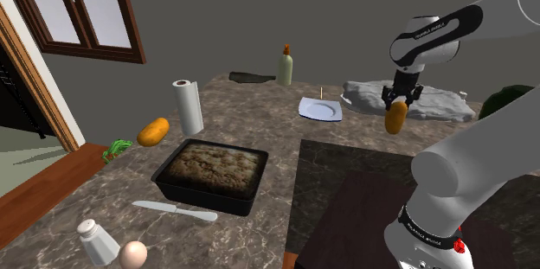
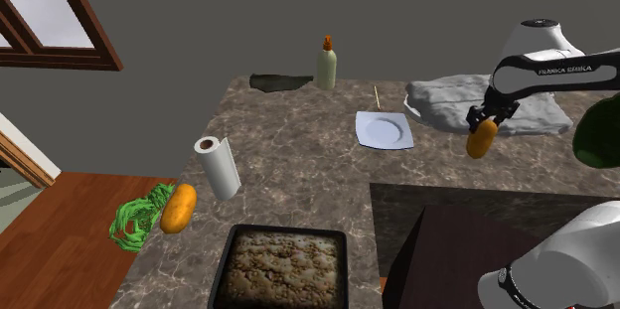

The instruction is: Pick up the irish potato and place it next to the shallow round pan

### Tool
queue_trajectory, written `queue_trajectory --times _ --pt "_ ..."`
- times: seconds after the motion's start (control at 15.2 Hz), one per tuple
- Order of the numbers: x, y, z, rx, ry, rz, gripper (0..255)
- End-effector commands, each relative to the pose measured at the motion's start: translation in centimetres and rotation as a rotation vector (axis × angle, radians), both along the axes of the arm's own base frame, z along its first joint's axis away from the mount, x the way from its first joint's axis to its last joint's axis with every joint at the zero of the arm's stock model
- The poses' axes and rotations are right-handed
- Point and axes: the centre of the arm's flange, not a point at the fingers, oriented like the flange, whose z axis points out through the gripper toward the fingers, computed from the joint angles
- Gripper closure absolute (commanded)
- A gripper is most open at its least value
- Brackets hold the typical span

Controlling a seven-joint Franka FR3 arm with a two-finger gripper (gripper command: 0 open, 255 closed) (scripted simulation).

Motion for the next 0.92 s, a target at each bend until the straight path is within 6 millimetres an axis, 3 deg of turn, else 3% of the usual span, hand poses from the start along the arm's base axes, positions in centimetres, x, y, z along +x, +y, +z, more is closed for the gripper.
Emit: queue_trajectory --times 0.0,0.53,0.86 --pt "0.0 0.0 -1.0 -0.001 0.000 0.000 255" --pt "0.0 0.0 -5.5 -0.001 0.000 0.000 255" --pt "0.0 0.0 -5.5 -0.001 0.000 0.000 255"
